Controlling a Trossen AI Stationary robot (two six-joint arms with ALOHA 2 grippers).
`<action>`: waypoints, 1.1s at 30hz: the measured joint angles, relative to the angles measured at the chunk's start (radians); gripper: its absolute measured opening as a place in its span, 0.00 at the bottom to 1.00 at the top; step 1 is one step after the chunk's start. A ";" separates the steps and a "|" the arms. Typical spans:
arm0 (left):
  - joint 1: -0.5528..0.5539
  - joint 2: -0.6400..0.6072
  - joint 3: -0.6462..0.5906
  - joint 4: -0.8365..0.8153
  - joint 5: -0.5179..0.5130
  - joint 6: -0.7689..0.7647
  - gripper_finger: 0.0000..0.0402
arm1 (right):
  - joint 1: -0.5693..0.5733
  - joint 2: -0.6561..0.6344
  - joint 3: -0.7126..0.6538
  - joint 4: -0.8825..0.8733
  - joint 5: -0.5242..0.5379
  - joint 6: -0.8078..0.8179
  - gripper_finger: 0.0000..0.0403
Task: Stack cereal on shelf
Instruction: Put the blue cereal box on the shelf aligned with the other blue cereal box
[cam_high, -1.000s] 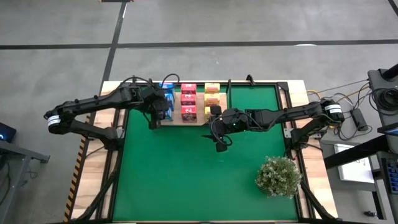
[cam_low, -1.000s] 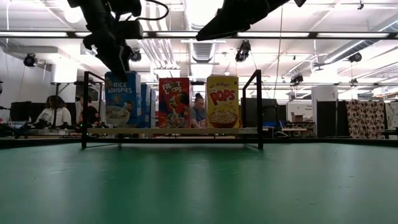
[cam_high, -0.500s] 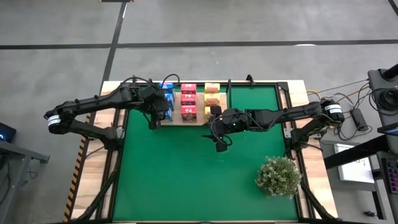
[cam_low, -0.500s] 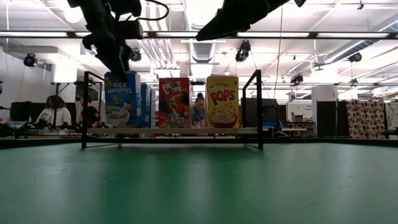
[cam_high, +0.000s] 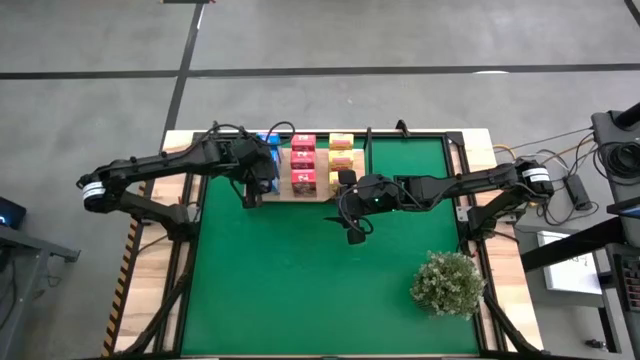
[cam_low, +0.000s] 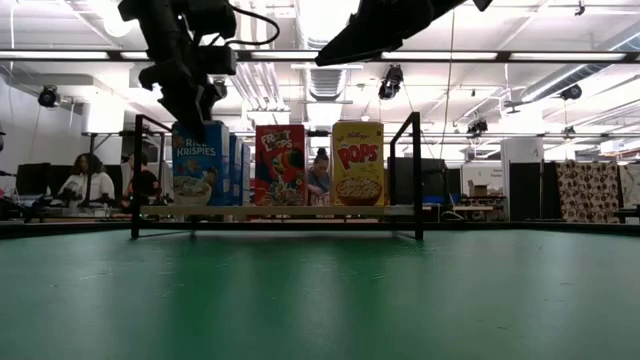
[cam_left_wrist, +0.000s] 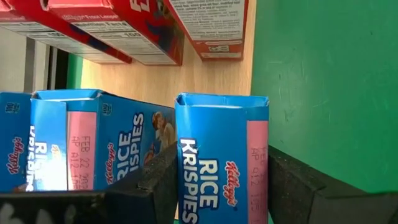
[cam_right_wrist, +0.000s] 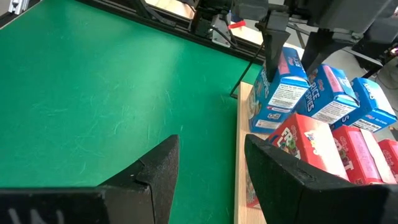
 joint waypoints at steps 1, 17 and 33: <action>0.001 0.000 0.000 0.000 0.000 0.001 0.44 | 0.000 0.000 0.000 0.000 0.000 0.000 0.43; 0.005 -0.004 0.001 0.018 -0.001 0.030 0.54 | 0.000 0.000 -0.001 0.000 0.000 0.000 0.43; 0.005 -0.012 0.086 -0.027 0.000 0.049 0.54 | 0.000 0.000 -0.001 0.000 0.000 0.000 0.43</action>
